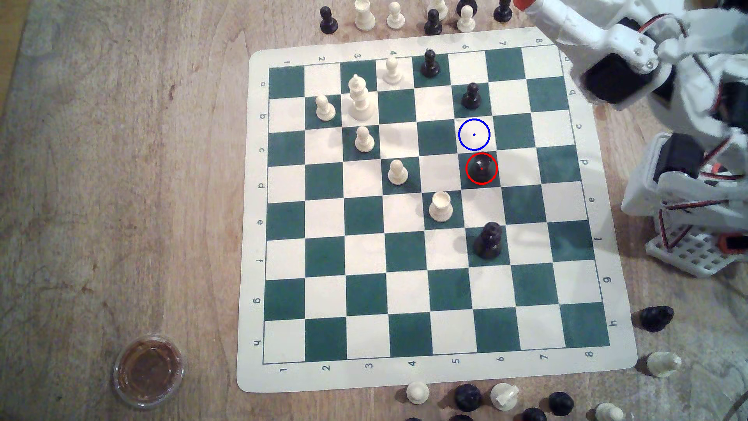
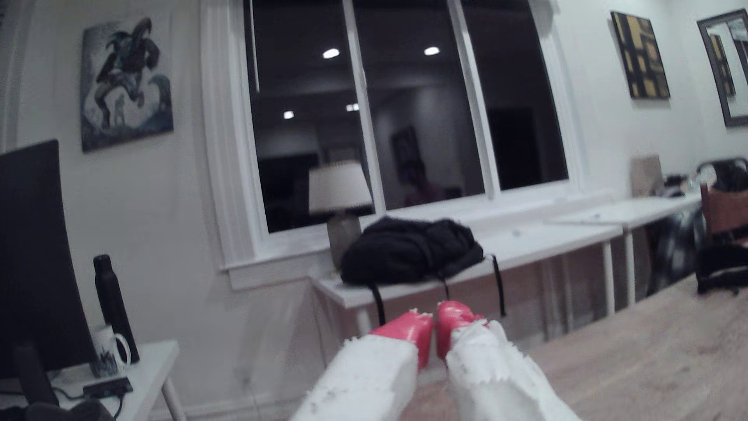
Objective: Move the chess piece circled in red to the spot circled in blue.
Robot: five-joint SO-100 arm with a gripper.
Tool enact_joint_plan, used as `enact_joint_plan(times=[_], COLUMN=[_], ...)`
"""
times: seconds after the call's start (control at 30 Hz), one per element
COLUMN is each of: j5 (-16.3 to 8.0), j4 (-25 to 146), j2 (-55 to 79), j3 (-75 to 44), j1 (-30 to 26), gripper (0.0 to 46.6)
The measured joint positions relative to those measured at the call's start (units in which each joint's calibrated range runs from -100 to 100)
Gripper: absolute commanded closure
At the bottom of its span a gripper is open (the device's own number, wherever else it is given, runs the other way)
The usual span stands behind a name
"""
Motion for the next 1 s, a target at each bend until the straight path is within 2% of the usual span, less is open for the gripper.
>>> enact_joint_plan(times=[0.27, 0.43, 0.63, 0.7, 0.83, 1.0], j5=[-0.2, -2.39, -1.12, -1.17, -1.47, -2.34], j4=[29.96, 45.02, 57.45, 59.6, 60.88, 59.92], j2=[0.0, 0.0, 0.84, 2.43, 8.21, 14.75], j3=[-8.4, -9.31, -10.57, -10.75, -10.94, -11.57], j1=[0.81, -1.4, -3.69, -3.61, -2.51, -2.8], gripper=[46.4, 46.4, 46.4, 44.8, 35.7, 33.0])
